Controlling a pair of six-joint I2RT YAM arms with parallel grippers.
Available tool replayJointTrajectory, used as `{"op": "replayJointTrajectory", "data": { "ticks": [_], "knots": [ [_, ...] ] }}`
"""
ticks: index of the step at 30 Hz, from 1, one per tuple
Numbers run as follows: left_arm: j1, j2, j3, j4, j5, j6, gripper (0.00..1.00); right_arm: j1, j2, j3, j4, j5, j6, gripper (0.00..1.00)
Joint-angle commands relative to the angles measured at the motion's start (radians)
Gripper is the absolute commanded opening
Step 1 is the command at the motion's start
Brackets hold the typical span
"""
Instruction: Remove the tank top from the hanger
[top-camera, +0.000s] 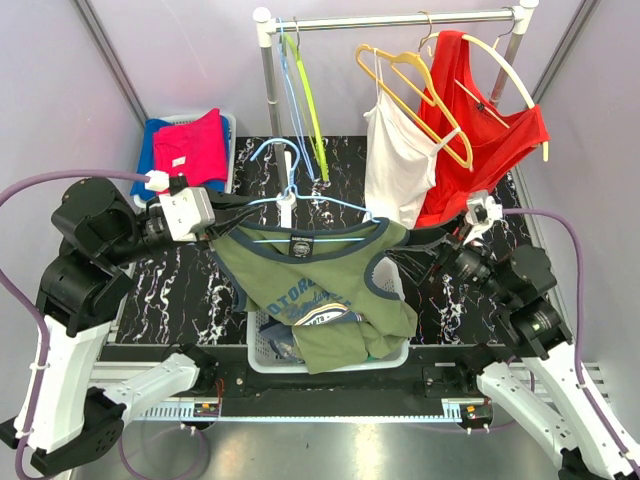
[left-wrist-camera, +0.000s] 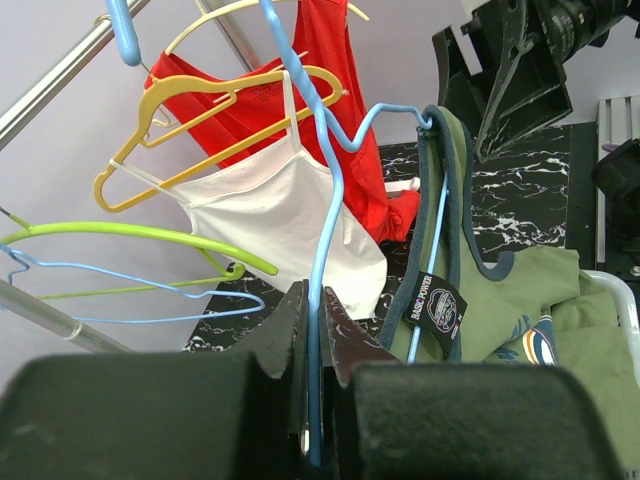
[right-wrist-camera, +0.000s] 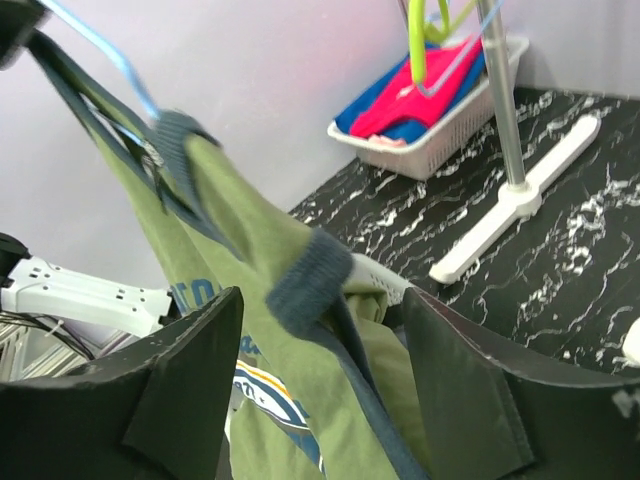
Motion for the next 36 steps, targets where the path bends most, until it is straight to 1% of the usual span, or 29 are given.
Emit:
{"op": "replayJointTrajectory", "data": {
  "ticks": [1, 4, 5, 7, 8, 10, 11, 13, 14, 16, 18, 21, 24, 27, 28, 30, 31, 34, 36],
  "knots": [
    [0.005, 0.002, 0.043, 0.066, 0.021, -0.019, 0.06, -0.001, 0.046, -0.044, 0.061, -0.008, 0.037, 0.73],
    [0.007, 0.003, 0.046, 0.065, 0.022, -0.021, 0.06, 0.000, 0.063, -0.056, 0.098, -0.018, 0.055, 0.72],
    [0.007, 0.003, 0.044, 0.065, 0.022, -0.024, 0.06, 0.000, 0.068, -0.055, 0.128, -0.018, 0.057, 0.69],
    [0.008, 0.003, 0.044, 0.066, 0.025, -0.025, 0.06, 0.000, 0.074, -0.048, 0.136, -0.015, 0.058, 0.64],
    [0.010, 0.003, 0.044, 0.066, 0.025, -0.027, 0.06, -0.001, 0.074, -0.047, 0.138, -0.015, 0.058, 0.56],
    [0.011, 0.003, 0.043, 0.069, 0.027, -0.030, 0.07, -0.001, 0.068, -0.041, 0.132, -0.005, 0.058, 0.46],
    [0.013, 0.002, 0.041, 0.069, 0.028, -0.028, 0.07, -0.001, 0.063, -0.039, 0.125, -0.002, 0.057, 0.39],
    [0.014, 0.002, 0.035, 0.072, 0.033, -0.030, 0.07, 0.000, 0.045, -0.038, 0.125, 0.002, 0.060, 0.31],
    [0.013, -0.001, 0.033, 0.072, 0.033, -0.030, 0.07, -0.001, 0.039, -0.038, 0.128, 0.004, 0.064, 0.24],
    [0.014, -0.003, 0.027, 0.074, 0.034, -0.030, 0.08, -0.001, 0.026, -0.038, 0.135, 0.002, 0.078, 0.19],
    [0.016, -0.003, 0.023, 0.075, 0.036, -0.031, 0.08, 0.000, 0.025, -0.032, 0.132, 0.001, 0.084, 0.10],
    [0.017, -0.006, 0.018, 0.077, 0.034, -0.030, 0.08, 0.000, 0.005, -0.024, 0.113, 0.013, 0.086, 0.00],
    [0.017, -0.014, 0.010, 0.077, 0.030, -0.025, 0.08, -0.001, -0.020, -0.004, 0.015, 0.076, 0.077, 0.00],
    [0.019, -0.021, 0.001, 0.077, 0.027, -0.019, 0.09, 0.000, -0.092, 0.001, -0.069, 0.201, 0.064, 0.00],
    [0.020, -0.026, -0.003, 0.077, 0.028, -0.016, 0.09, -0.001, -0.109, -0.004, -0.083, 0.288, 0.061, 0.00],
    [0.019, -0.024, -0.003, 0.078, 0.033, -0.011, 0.09, -0.001, -0.161, -0.013, -0.144, 0.401, 0.057, 0.00],
    [0.019, -0.023, -0.003, 0.077, 0.034, -0.011, 0.09, -0.001, -0.178, -0.019, -0.160, 0.511, 0.055, 0.00],
    [0.019, -0.017, -0.002, 0.075, 0.038, -0.010, 0.09, -0.001, -0.222, -0.028, -0.189, 0.628, 0.057, 0.00],
    [0.019, -0.017, 0.000, 0.075, 0.042, -0.010, 0.09, -0.001, -0.216, -0.022, -0.212, 0.651, 0.057, 0.00]
  ]
}}
